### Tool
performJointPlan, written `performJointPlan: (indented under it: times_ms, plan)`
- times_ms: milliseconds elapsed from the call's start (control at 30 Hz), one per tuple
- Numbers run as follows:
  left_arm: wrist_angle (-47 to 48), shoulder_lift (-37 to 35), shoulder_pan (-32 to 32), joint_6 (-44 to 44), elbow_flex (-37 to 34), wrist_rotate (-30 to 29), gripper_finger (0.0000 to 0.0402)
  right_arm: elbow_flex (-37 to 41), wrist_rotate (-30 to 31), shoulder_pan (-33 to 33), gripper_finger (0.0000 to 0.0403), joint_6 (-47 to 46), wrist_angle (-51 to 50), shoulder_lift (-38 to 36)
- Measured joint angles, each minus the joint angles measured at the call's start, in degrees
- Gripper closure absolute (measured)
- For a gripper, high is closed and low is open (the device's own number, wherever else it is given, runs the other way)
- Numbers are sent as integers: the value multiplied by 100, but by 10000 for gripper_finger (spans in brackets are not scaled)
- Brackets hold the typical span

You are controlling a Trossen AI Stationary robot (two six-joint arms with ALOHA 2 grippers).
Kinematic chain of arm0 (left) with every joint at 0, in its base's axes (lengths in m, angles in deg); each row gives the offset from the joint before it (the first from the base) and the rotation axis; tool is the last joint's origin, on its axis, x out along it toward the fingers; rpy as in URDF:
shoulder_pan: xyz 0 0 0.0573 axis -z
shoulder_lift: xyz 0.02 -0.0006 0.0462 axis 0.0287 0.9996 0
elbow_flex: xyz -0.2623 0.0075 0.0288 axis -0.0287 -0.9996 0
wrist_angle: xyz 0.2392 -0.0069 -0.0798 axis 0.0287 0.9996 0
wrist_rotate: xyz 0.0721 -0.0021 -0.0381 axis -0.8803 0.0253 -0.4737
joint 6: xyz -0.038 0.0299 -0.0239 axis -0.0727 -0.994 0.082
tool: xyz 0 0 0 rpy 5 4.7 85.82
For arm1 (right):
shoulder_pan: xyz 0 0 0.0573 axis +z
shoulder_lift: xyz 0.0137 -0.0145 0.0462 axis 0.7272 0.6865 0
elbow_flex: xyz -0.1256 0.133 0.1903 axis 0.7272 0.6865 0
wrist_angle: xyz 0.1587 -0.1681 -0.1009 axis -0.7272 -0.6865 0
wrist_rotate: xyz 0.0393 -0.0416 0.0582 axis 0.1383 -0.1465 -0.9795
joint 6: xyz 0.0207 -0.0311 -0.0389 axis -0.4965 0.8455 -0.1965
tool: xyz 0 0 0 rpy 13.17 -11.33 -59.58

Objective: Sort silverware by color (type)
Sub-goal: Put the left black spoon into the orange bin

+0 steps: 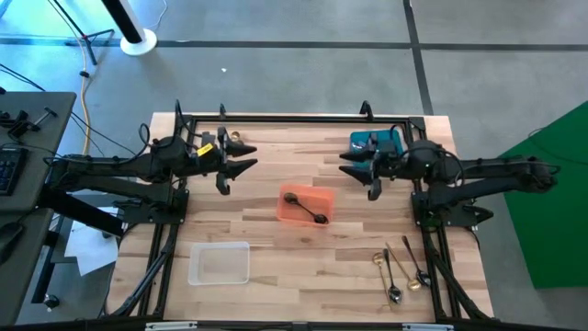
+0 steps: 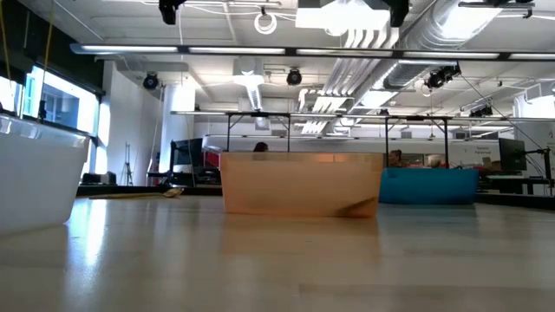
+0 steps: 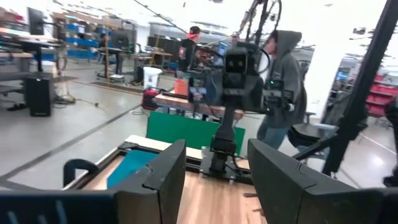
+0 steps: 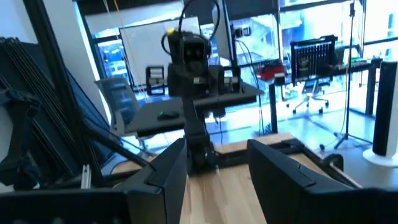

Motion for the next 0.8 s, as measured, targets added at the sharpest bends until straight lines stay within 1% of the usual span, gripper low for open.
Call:
performJointPlan:
  times_ms: [133, 300, 500, 800]
  plan:
    - [32, 0, 2, 1, 0, 20, 241, -44, -18, 0, 250, -32, -85, 2]
    - [130, 0, 2, -1, 0, 16, 241, -44, -37, 0, 250, -34, -438, 4]
    - [127, 0, 2, -3, 0, 14, 241, -44, -37, 0, 250, -40, -395, 4]
    - [127, 0, 2, -6, 0, 9, 241, -44, -37, 0, 250, 192, -377, 4]
